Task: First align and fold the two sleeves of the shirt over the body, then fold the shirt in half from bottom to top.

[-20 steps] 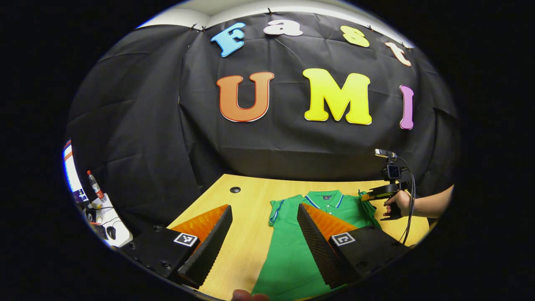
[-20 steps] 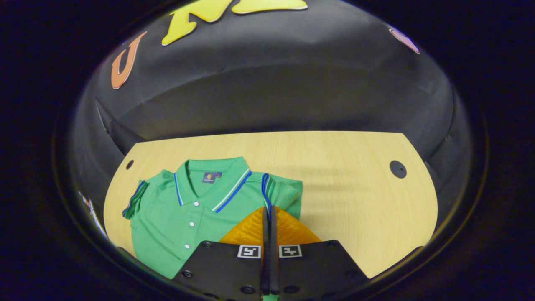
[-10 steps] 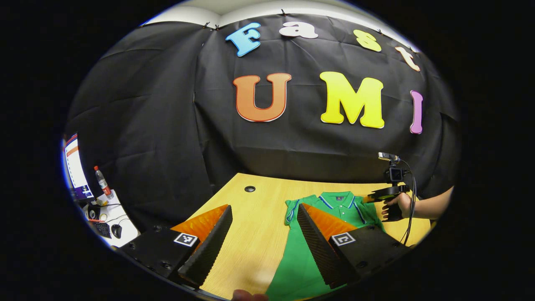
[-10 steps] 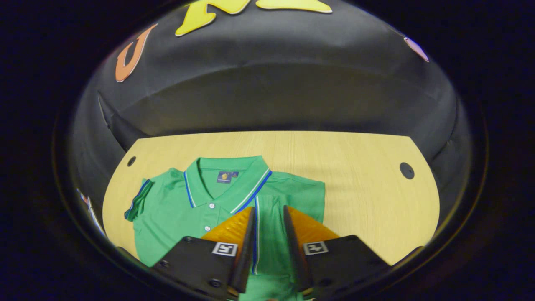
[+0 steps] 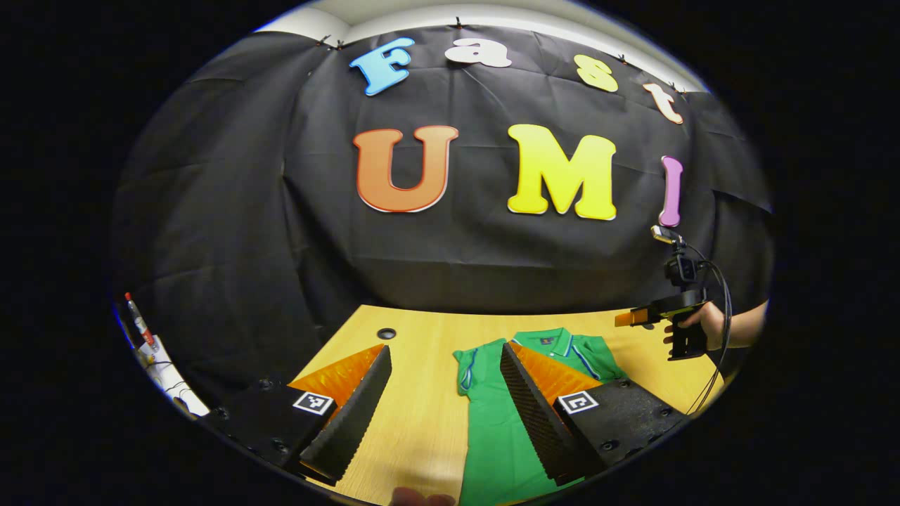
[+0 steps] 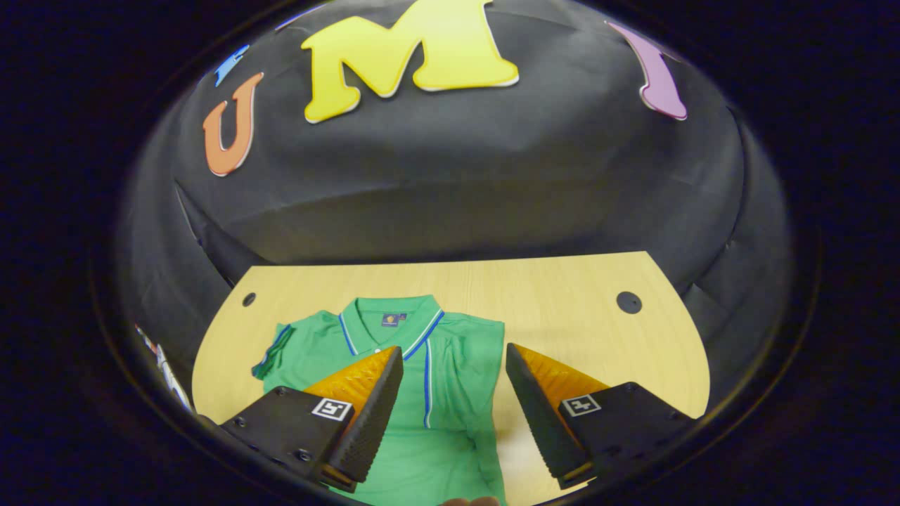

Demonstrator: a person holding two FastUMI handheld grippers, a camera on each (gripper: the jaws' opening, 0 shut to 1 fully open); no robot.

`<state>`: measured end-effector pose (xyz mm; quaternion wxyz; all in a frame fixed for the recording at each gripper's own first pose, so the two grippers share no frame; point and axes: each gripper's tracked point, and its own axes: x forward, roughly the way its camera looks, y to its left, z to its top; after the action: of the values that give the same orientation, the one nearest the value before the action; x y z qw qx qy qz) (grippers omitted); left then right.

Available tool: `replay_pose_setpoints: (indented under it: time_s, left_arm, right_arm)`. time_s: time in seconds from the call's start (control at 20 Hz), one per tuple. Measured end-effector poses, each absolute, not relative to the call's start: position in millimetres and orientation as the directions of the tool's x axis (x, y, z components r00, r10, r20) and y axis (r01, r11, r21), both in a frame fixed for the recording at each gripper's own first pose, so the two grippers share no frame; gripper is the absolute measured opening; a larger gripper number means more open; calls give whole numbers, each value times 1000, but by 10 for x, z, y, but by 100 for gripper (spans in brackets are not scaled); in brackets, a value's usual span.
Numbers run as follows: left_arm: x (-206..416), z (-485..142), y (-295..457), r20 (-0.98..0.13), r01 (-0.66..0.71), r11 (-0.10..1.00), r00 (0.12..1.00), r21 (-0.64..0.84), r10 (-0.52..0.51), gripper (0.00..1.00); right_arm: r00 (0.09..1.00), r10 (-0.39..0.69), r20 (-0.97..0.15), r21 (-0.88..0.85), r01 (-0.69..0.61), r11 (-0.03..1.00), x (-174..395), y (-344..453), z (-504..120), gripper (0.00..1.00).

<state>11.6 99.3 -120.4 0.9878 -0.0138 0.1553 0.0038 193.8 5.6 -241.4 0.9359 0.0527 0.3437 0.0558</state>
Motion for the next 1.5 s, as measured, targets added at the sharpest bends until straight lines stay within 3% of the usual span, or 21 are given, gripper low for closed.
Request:
replay_pose_setpoints:
  time_s: [0.15,0.2,0.35,0.45,0.5,0.55,0.95,1.0,1.05,1.5]
  left_arm:
    - [396,-1427,931,-334,44,998,941,-56,-60,100]
    - [504,-1509,895,-342,59,997,937,-58,-75,100]
    - [805,-1785,824,-364,98,994,925,-44,-107,100]
    - [1020,-1988,830,-385,108,994,916,-36,-113,100]
    - [1114,-2104,837,-396,108,993,911,-40,-115,100]
    - [1211,-2212,848,-406,106,993,907,-45,-115,100]
    - [2009,-2938,887,-499,98,994,860,-45,-107,100]
    - [2100,-3013,917,-510,101,994,854,-31,-102,100]
    - [2178,-3122,944,-528,108,994,843,-19,-102,100]
    - [2495,-3785,906,-640,153,986,764,60,-80,100]
  right_arm:
    - [767,159,-622,189,-50,981,1517,-116,-2084,93]
    - [768,163,-620,204,-43,978,1364,-196,-2011,87]
    - [779,150,-609,209,-24,978,990,-434,-1808,87]
    - [791,122,-600,172,-22,985,804,-594,-1689,88]
    - [797,114,-593,162,-21,987,725,-643,-1624,96]
    - [802,115,-586,162,-22,986,663,-656,-1555,96]
    - [795,168,-583,197,-63,978,499,-491,-1413,96]
    - [793,177,-582,206,-67,976,509,-453,-1402,100]
    - [792,185,-581,213,-71,974,528,-428,-1390,96]
    - [773,212,-598,237,-82,968,561,-405,-1484,96]
